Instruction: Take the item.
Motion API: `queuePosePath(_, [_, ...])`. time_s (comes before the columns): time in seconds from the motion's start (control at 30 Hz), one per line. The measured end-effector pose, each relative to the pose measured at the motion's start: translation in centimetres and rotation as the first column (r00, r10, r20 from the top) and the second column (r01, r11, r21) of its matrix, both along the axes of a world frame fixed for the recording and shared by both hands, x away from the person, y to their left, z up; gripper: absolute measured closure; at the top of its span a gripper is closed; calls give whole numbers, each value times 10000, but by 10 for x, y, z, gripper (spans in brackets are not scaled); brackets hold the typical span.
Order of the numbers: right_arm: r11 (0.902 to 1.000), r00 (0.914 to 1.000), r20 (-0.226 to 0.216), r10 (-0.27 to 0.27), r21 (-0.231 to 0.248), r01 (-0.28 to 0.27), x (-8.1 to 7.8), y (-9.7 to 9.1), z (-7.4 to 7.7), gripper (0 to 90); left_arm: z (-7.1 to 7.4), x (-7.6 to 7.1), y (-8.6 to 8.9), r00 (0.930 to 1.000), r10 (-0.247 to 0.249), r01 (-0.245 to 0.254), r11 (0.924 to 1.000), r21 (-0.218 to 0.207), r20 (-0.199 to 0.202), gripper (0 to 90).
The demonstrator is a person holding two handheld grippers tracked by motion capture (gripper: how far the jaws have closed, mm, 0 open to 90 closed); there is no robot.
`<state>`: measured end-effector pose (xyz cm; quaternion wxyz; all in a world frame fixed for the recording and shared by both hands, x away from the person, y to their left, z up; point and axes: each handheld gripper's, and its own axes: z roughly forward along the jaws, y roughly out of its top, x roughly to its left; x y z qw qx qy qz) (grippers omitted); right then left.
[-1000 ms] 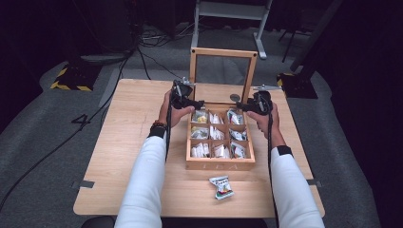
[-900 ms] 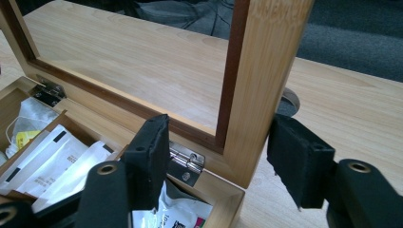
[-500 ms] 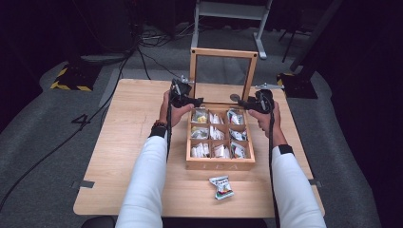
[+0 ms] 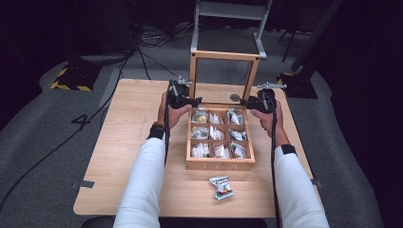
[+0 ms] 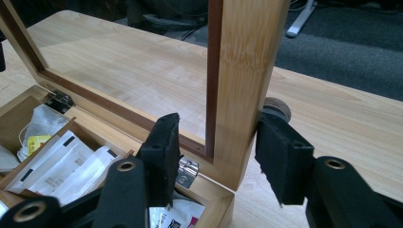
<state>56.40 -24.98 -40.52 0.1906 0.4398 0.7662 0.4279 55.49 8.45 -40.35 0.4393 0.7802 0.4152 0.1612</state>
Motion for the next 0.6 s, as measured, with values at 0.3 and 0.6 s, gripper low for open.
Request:
queuePosePath(0.3, [9989,10000,93,7,470,-11,-6,-9,7,586,9,-9,6,9980,-38,43,10000,-70,625,436])
queuePosePath(0.6, [9989,9992,394,89,461,-107,-10,-9,14,589,16,-14,7,9954,-76,86,9999,-101,959,449])
